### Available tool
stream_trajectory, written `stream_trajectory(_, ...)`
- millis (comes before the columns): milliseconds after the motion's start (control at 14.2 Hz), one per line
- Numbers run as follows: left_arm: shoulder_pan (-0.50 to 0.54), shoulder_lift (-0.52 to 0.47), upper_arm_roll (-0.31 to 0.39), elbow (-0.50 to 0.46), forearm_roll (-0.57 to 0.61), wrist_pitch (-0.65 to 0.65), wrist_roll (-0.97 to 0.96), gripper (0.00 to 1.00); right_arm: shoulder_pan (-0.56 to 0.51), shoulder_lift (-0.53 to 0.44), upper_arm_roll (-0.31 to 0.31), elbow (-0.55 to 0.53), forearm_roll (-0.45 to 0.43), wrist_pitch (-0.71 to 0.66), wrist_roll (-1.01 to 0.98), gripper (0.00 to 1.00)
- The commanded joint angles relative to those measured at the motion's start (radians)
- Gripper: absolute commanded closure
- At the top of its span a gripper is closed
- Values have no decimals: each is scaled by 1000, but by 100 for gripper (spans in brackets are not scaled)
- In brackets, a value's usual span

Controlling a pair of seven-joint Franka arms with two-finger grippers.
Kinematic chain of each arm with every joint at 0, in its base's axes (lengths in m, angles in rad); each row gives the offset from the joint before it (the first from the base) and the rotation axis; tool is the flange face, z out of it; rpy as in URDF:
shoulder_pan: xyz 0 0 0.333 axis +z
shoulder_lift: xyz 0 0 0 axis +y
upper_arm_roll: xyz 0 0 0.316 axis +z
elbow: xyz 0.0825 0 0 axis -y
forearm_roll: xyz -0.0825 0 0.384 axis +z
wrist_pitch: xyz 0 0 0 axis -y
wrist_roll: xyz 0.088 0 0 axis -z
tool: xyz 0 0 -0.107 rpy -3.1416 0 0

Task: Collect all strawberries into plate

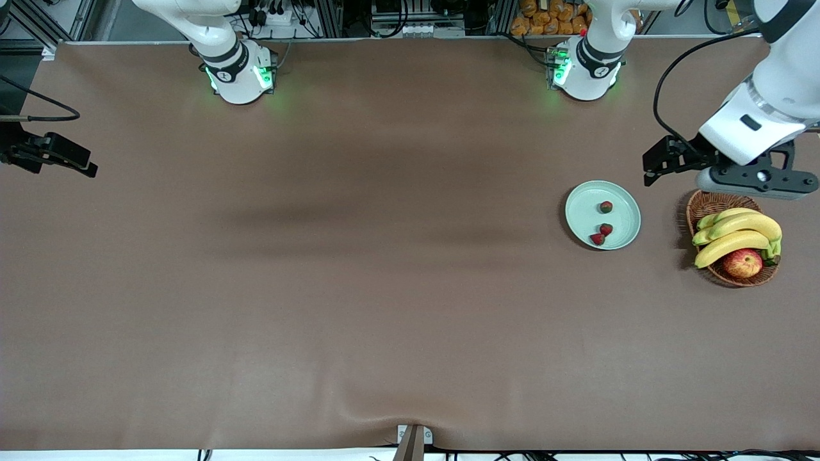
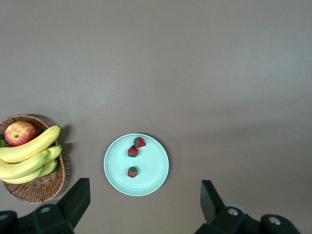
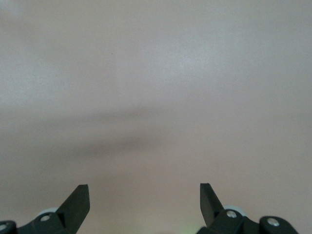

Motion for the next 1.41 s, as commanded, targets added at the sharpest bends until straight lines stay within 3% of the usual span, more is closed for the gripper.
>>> stream_trajectory(0, -5, -9, 25, 19, -10, -23, -50, 0, 0, -19, 5, -17, 1, -1, 14, 0)
stream_trajectory(494, -5, -26, 91, 23, -9, -23, -107, 0, -1, -19, 5, -19, 1, -1, 14, 0)
stream_trajectory(1340, -6, -24, 90, 23, 6, -23, -77, 0, -1, -19, 5, -20, 1, -1, 14, 0)
